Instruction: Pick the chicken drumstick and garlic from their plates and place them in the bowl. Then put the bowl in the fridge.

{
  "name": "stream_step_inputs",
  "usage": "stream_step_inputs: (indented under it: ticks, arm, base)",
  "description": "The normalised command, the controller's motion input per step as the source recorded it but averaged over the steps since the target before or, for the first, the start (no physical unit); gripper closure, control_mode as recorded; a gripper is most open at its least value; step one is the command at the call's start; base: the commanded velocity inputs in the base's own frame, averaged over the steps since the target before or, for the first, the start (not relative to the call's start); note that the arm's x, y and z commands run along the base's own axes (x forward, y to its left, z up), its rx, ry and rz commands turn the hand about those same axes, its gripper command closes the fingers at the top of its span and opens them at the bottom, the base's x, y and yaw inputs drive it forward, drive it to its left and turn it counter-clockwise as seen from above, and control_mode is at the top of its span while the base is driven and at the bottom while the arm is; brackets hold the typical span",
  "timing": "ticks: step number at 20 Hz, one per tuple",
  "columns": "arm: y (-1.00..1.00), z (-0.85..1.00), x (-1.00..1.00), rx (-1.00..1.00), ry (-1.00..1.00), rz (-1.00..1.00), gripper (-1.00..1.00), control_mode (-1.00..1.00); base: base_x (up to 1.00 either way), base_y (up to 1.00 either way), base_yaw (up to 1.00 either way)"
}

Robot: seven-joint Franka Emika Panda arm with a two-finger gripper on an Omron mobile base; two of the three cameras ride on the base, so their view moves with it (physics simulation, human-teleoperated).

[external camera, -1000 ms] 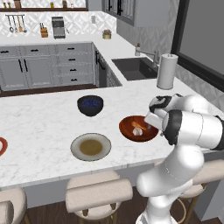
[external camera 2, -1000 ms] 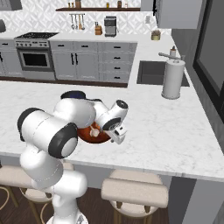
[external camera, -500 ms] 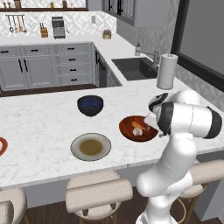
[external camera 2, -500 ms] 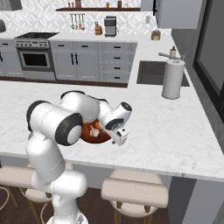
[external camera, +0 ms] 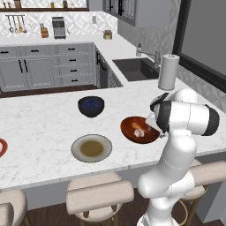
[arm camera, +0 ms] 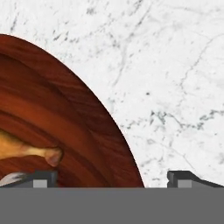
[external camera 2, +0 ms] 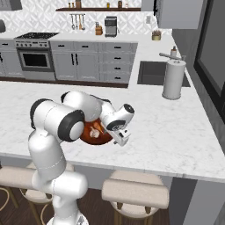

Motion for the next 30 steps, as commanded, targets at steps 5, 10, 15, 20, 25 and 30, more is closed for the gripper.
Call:
stream_step_inputs:
  ticks: [5, 10, 15, 20, 25, 30]
  arm:
    - [0.13, 0.00, 0.00, 0.00, -0.02, -0.02, 1.00, -1.00]
    - [0.02, 0.00, 0.00, 0.00, 0.00, 0.00, 1.00, -1.00]
    - [0.08, 0.18, 0.00, -0.04, 0.00, -0.05, 1.00, -1.00]
    - [0.03, 0.56, -0.16, -0.03, 0.00, -0.12, 1.00, -1.00]
    - [0.09, 0.52, -0.33, -0.08, 0.02, -0.13, 1.00, -1.00]
    - [0.16, 0.59, -0.85, -0.14, 0.00, -0.08, 1.00, -1.00]
  base:
    - [0.00, 0.00, 0.00]
    - [0.00, 0.00, 0.00]
    - [0.00, 0.00, 0.00]
    - [0.00, 0.00, 0.00]
    - [0.00, 0.00, 0.00]
    - [0.00, 0.00, 0.00]
